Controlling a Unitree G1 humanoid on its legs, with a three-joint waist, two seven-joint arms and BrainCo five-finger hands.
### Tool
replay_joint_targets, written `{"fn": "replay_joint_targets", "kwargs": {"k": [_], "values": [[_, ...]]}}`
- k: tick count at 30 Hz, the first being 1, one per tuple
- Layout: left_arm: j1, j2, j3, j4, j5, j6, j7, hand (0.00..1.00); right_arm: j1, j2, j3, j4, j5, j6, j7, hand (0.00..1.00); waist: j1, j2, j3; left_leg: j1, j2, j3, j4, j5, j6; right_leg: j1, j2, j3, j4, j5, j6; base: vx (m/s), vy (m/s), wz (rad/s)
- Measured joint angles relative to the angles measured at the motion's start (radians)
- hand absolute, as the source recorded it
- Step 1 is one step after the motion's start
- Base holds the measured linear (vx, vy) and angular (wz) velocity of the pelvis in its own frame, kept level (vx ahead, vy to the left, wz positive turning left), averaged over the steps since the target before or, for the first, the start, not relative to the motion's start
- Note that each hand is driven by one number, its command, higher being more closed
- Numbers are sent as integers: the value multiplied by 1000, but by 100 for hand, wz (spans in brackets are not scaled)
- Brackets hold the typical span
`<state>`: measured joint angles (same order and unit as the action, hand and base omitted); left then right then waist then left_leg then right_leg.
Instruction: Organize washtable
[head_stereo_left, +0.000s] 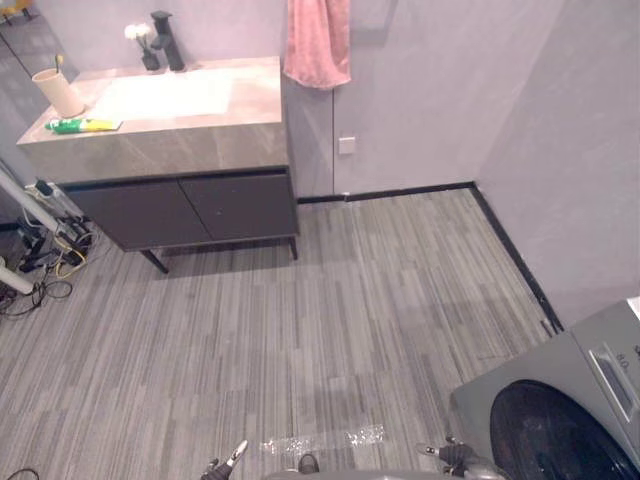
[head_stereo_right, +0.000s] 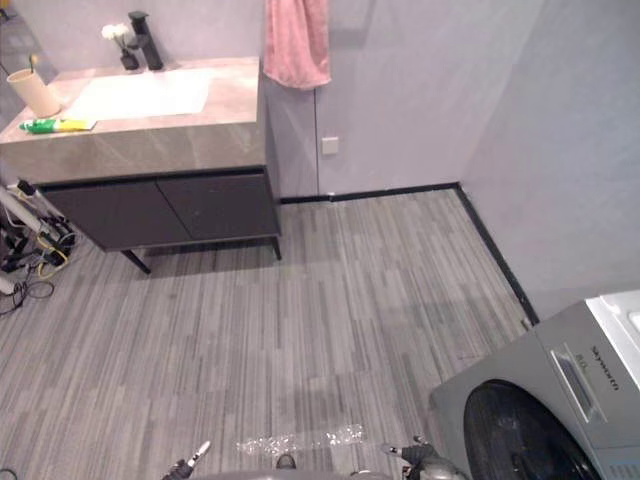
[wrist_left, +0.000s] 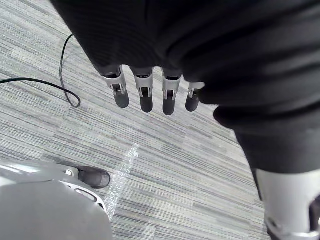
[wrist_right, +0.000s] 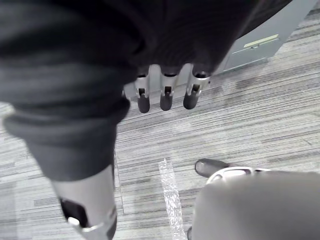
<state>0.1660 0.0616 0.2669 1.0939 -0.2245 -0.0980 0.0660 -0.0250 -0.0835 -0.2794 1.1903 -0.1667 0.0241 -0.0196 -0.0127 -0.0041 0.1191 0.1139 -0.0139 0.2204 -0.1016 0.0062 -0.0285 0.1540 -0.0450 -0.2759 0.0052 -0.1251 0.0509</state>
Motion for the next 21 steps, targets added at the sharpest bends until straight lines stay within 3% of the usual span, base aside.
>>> {"fn": "replay_joint_targets", "kwargs": {"k": [3, 7, 8, 9, 10, 11, 12, 13, 14, 15, 16, 17, 18, 19, 20, 21], "values": [[-8, 3, 0, 0, -1, 2, 1, 0, -1, -1, -5, -1, 29, -1, -4, 0, 0, 0, 4, -8, 0, -5, 0, 0, 0, 0, 1, -6, -2, 0, 0, 0, -2, 7], [-14, 4, 3, 0, -1, 2, 0, 0, -4, 30, -37, -21, 148, -16, -30, 0, -2, 2, 7, -16, 9, 18, 19, -19, 1, -2, 7, 3, -8, -1, -2, 4, -16, -5], [-15, 5, 12, -3, -2, 2, 0, 0, -4, 44, -36, -34, 176, -21, -32, 0, -1, -3, 13, -43, 19, 32, 91, -56, 9, -3, 6, 13, -7, -1, -3, 3, -16, -33], [-16, 7, 21, -7, -9, 1, 0, 0, -8, 55, -33, -49, 199, -24, -34, 0, 0, -7, 22, -94, 41, 48, 224, -119, -8, -2, 7, 31, -5, -3, -6, -10, -29, -39], [-18, 6, 35, -11, -24, 1, 0, 0, -4, 62, -27, -82, 229, -32, -40, 0, -1, -2, 39, -185, 94, 92, 454, -187, -33, 3, 18, 37, -7, -9, -39, -30, -44, -34], [-18, -2, 56, -17, -32, 2, 0, 0, 4, 61, -22, -101, 243, -39, -45, 0, -2, 7, 44, -235, 131, 106, 578, -205, -37, 11, 29, 39, -8, -13, -44, -12, -70, -30], [-17, -18, 79, -36, -52, 2, 1, 0, 32, 58, -14, -152, 269, -50, -51, 0, -1, 27, 63, -313, 211, 126, 804, -199, -24, 40, 54, 47, -9, -20, -55, 43, -67, -33], [-5, -33, 81, -47, -75, 1, 1, 0, 55, 52, -11, -181, 298, -61, -68, 0, 2, 45, 73, -344, 274, 143, 944, -168, 21, 72, 75, 71, -8, -35, -63, 90, -52, -40], [5, -37, 85, -50, -85, 1, 1, 0, 62, 51, -4, -199, 310, -63, -74, 0, 3, 53, 74, -351, 293, 144, 985, -150, 24, 83, 80, 84, -5, -47, -68, 132, -20, -54], [14, -37, 88, -61, -95, 0, 2, 0, 83, 52, 10, -237, 329, -66, -89, 0, 4, 47, 74, -377, 306, 124, 1053, -85, 11, 93, 77, 107, -2, -54, -77, 120, 8, -53], [18, -34, 87, -76, -108, -7, 4, 0, 89, 62, 12, -275, 350, -74, -105, 0, 5, 37, 84, -451, 294, 90, 1138, -32, 18, 89, 68, 139, 8, -68, -96, 101, 17, -50], [18, -33, 86, -79, -118, -10, 4, 0, 88, 65, 12, -283, 359, -82, -115, 0, 6, 28, 87, -472, 268, 55, 1125, -66, 8, 85, 60, 147, 14, -74, -100, 110, 38, -41], [9, -35, 68, -89, -125, -13, 5, 0, 87, 55, 12, -311, 373, -88, -121, 0, 13, 22, 84, -504, 197, -24, 1031, -141, 3, 80, 43, 168, 26, -83, -101, 147, 64, -45], [12, -38, 36, -102, -154, -20, 3, 0, 74, 41, 11, -317, 394, -100, -132, 0, 28, 30, 85, -530, 128, -109, 890, -154, 0, 70, 25, 190, 30, -92, -96, 179, 83, -50], [14, -41, 25, -108, -164, -24, 1, 0, 63, 36, 11, -316, 404, -104, -133, 0, 34, 33, 86, -541, 103, -147, 803, -150, -5, 67, 19, 204, 30, -97, -96, 238, 126, -65], [20, -42, 14, -112, -180, -29, 1, 0, 43, 38, 11, -316, 414, -112, -133, 0, 41, 35, 86, -544, 69, -225, 601, -126, -41, 64, 6, 226, 33, -114, -80, 234, 119, -58]]}}
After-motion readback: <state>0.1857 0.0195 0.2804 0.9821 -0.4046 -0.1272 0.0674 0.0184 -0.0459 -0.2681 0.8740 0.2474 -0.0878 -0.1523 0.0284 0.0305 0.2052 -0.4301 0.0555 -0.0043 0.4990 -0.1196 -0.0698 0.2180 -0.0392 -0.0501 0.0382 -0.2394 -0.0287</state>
